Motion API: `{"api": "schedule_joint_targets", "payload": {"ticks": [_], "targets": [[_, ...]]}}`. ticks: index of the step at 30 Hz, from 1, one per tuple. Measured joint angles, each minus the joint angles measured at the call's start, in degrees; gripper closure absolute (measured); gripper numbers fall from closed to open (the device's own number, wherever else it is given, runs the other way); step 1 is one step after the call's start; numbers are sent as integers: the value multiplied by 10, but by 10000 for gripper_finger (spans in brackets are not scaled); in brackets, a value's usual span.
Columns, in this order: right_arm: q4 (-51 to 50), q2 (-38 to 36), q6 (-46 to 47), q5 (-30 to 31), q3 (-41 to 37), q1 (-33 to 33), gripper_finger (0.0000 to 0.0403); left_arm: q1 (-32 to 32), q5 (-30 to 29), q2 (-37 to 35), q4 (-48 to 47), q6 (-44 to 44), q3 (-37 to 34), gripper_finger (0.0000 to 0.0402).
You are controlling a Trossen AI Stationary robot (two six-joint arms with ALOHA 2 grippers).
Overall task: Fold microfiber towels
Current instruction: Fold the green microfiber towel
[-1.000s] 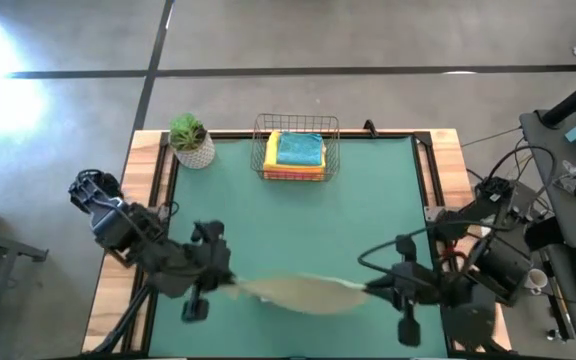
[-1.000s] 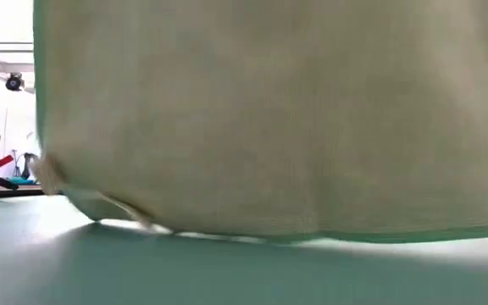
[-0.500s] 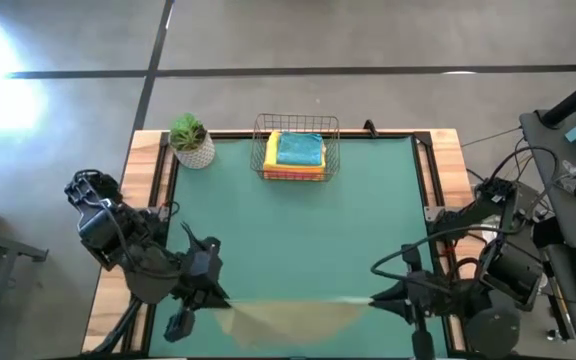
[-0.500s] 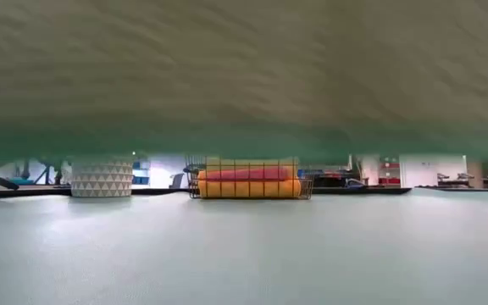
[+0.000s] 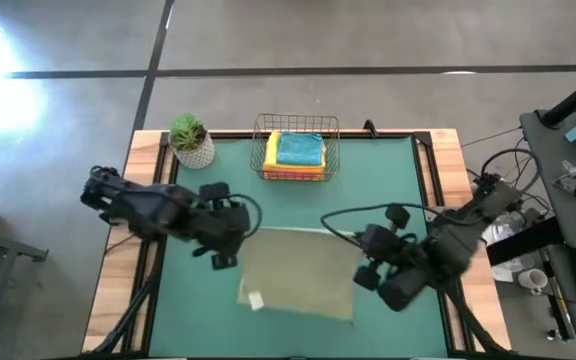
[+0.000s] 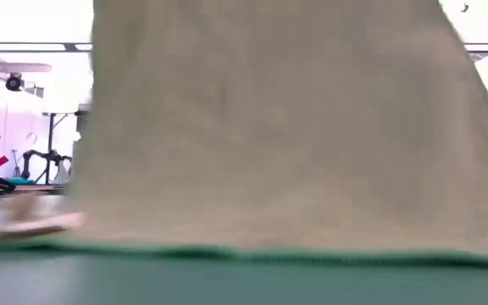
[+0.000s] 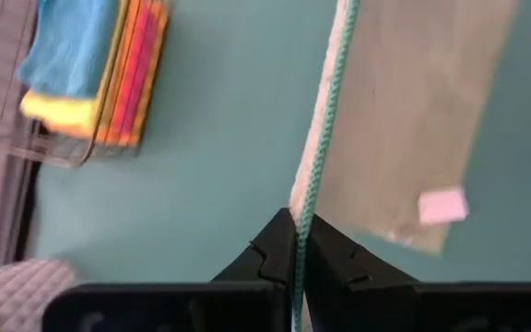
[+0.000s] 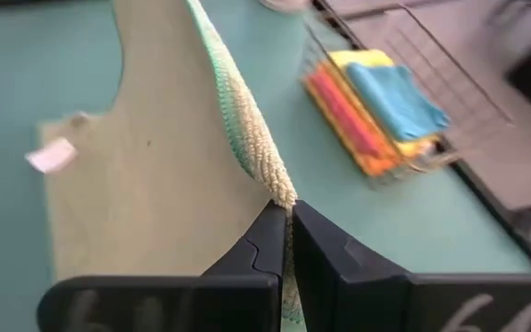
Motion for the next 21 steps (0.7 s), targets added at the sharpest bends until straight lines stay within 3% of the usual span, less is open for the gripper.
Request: {"api": "schedule_joint_targets", "payload": {"ticks": [11, 21], "targets": [[6, 0, -29, -18, -154, -80, 394, 93, -1, 0, 105, 133, -205, 402], [92, -1, -37, -55, -268, -84, 394, 107, 9, 0, 185, 155, -280, 402]]}}
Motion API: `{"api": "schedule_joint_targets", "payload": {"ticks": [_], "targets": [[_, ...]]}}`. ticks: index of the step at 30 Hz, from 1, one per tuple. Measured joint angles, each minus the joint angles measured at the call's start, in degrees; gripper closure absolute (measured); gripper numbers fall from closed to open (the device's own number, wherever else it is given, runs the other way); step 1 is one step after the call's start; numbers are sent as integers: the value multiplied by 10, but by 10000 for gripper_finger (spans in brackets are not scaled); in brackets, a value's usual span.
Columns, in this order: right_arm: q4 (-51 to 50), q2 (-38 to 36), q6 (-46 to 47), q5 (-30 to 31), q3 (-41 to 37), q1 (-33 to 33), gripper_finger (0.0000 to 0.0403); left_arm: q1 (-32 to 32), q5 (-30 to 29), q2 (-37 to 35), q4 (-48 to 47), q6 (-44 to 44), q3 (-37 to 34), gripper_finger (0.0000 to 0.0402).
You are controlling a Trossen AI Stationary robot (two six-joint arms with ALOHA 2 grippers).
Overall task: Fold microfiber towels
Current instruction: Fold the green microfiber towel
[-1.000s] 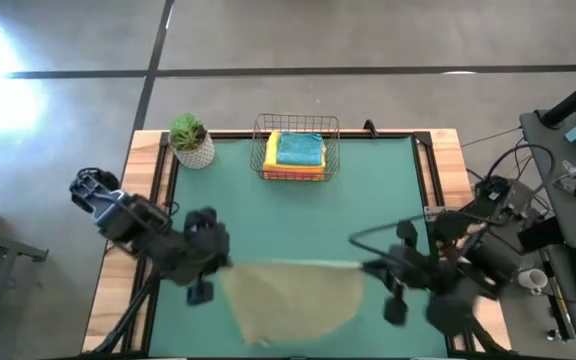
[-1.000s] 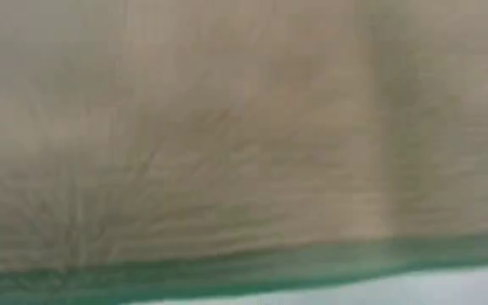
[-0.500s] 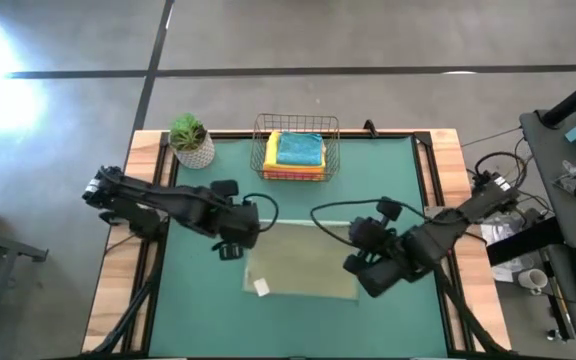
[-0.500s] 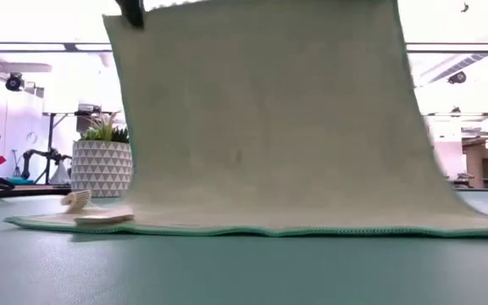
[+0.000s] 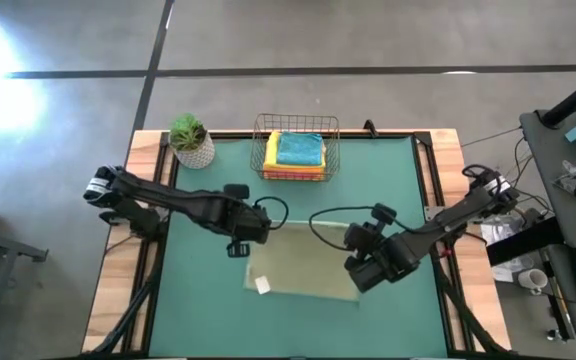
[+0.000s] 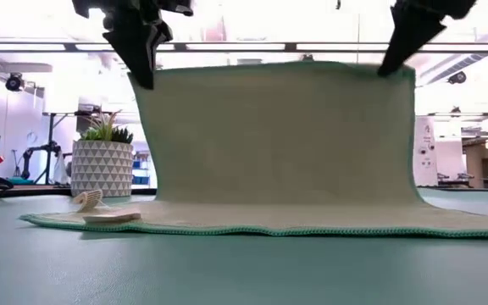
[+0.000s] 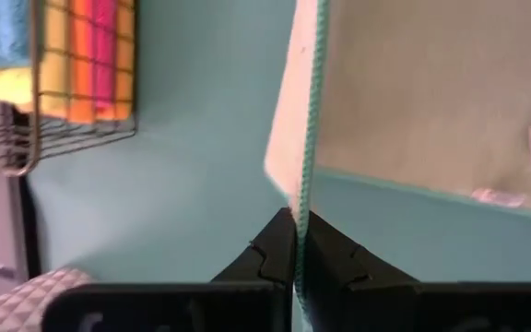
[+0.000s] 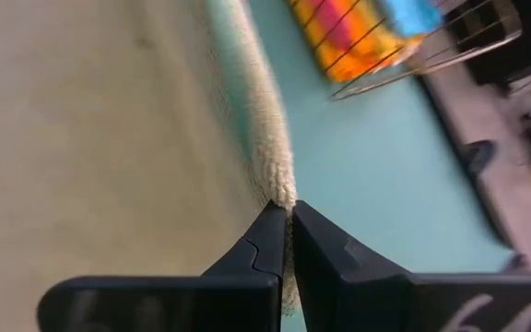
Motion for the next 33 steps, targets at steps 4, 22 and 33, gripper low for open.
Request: {"api": "schedule_joint_targets", "payload": {"ticks": [4, 22, 33], "targets": [[80, 0, -22, -44, -30, 1, 394, -5, 14, 0, 46, -5, -20, 402], [240, 0, -16, -148, -81, 52, 394, -101, 108, 7, 153, -114, -86, 402], [381, 0, -17, -180, -160, 81, 394, -131, 173, 16, 227, -142, -133, 402]]}}
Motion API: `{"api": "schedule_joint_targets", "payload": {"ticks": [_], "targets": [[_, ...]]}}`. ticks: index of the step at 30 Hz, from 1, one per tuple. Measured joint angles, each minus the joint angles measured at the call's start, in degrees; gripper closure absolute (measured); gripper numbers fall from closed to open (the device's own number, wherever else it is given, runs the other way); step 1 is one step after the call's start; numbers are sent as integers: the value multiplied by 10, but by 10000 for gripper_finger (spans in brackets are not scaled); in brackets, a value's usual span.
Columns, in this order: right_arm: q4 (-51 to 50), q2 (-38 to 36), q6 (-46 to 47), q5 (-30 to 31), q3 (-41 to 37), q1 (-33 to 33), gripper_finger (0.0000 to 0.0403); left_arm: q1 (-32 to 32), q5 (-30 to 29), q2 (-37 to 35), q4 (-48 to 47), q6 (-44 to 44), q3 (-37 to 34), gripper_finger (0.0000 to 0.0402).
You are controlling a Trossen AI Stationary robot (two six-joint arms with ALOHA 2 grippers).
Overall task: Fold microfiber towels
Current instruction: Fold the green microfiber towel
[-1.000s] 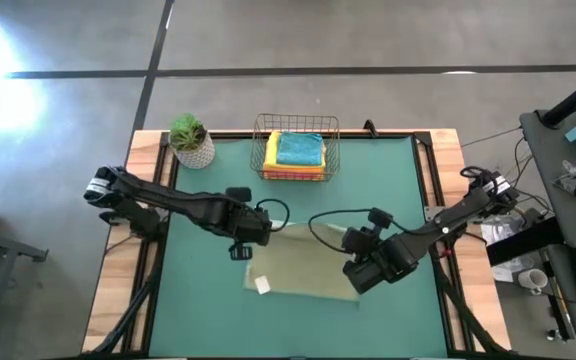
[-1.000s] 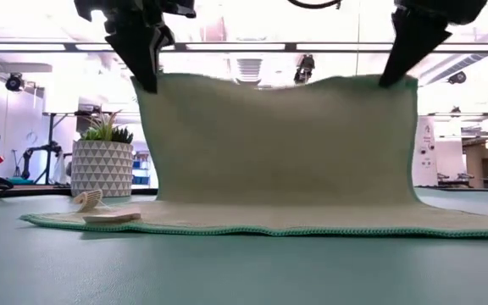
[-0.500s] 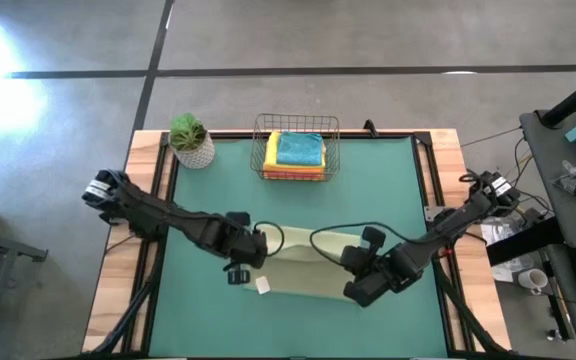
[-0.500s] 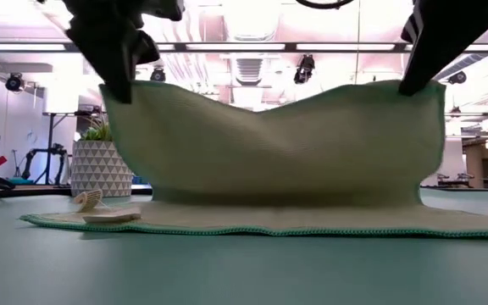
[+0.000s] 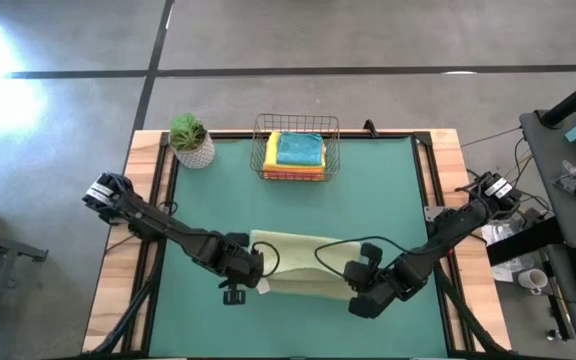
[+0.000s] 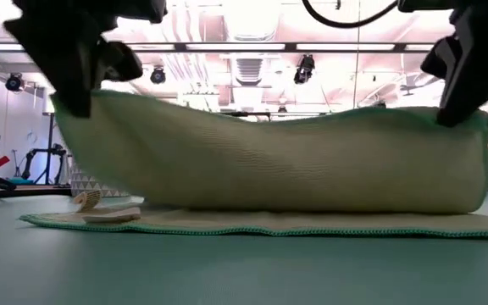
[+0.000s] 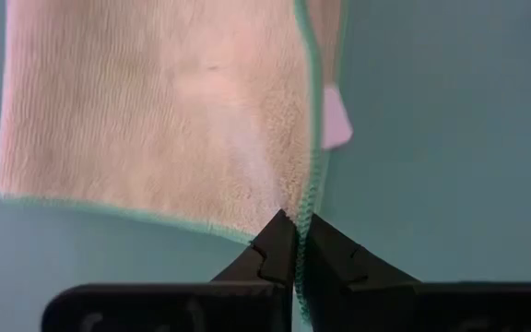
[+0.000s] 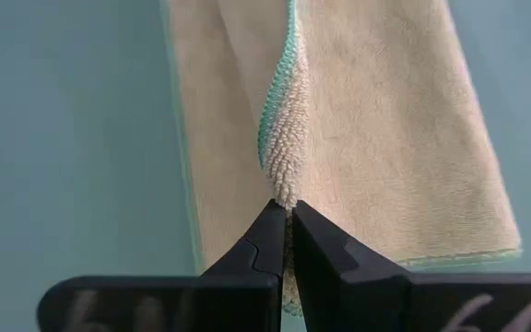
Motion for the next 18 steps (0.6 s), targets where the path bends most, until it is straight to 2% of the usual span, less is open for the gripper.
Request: {"api": "schedule_joint_targets", "payload": {"ticks": [11, 14, 18], "targets": [[33, 0, 0, -27, -13, 7, 390, -2, 8, 2, 26, 1, -20, 401], [35, 0, -1, -27, -5, 7, 372, -2, 8, 3, 28, 1, -20, 392], [35, 0, 0, -28, 5, 7, 330, -3, 9, 4, 28, 1, -20, 355]]}}
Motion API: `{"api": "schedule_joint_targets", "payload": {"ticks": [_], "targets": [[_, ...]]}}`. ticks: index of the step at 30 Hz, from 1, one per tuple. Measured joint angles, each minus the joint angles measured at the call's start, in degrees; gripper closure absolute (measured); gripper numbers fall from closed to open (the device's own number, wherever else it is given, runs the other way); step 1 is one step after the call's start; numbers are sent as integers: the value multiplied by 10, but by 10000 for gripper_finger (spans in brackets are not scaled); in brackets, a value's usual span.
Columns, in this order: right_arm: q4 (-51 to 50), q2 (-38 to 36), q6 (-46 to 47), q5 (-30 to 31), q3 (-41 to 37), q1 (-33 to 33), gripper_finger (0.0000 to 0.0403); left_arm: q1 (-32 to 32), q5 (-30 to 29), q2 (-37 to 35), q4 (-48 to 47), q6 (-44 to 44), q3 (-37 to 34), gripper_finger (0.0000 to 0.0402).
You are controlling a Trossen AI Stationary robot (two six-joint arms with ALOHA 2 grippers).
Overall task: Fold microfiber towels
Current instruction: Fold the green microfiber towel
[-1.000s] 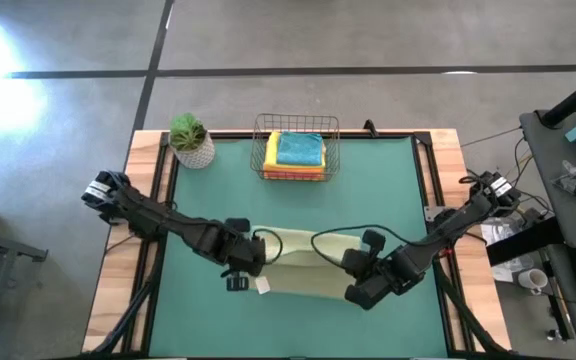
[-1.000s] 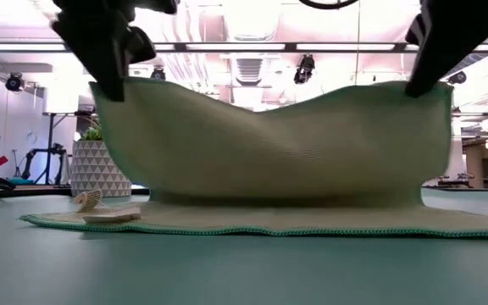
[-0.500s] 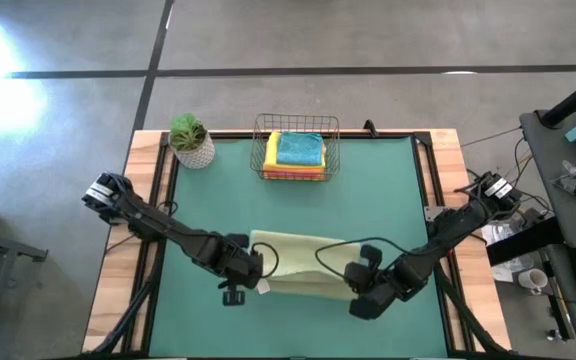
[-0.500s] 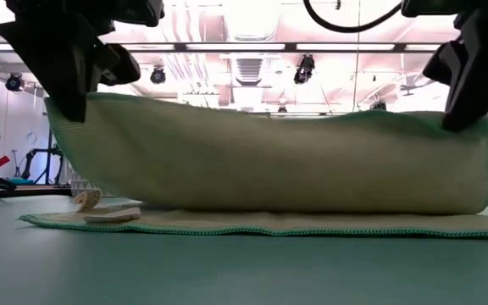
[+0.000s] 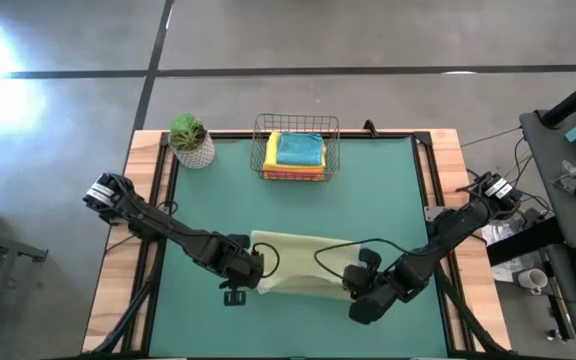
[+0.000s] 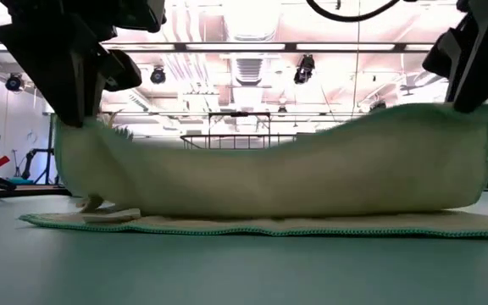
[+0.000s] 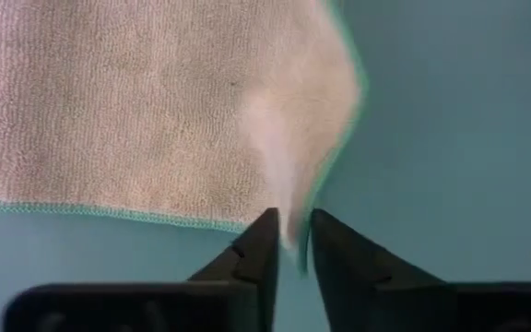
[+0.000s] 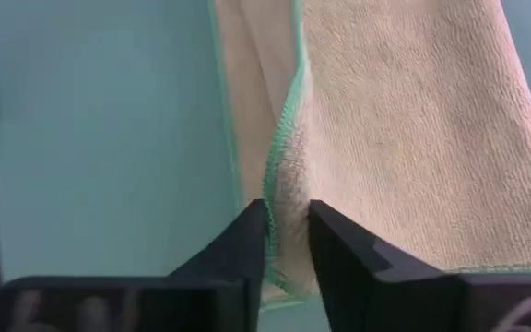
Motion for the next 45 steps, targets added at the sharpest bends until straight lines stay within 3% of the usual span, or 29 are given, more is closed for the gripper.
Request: {"api": "schedule_joint_targets", "payload": {"ticks": [7, 13, 16, 22, 37, 45], "targets": [[-4, 0, 5, -55, 26, 1, 258, 0, 5, 0, -7, -28, 10, 265], [-62, 0, 26, -71, 51, 10, 235, 0, 35, -7, -63, -45, 28, 214], [-97, 0, 36, -57, 54, 12, 237, 0, 21, -16, -73, -41, 31, 211], [-159, 0, 47, -16, 54, 10, 256, 15, -98, -23, -73, -7, 30, 210], [-314, -63, 176, 14, 42, 6, 274, 69, -101, -26, -14, 106, -61, 210], [-304, -140, 226, 20, -17, -5, 275, 126, -94, -30, 9, 214, -69, 210]]}}
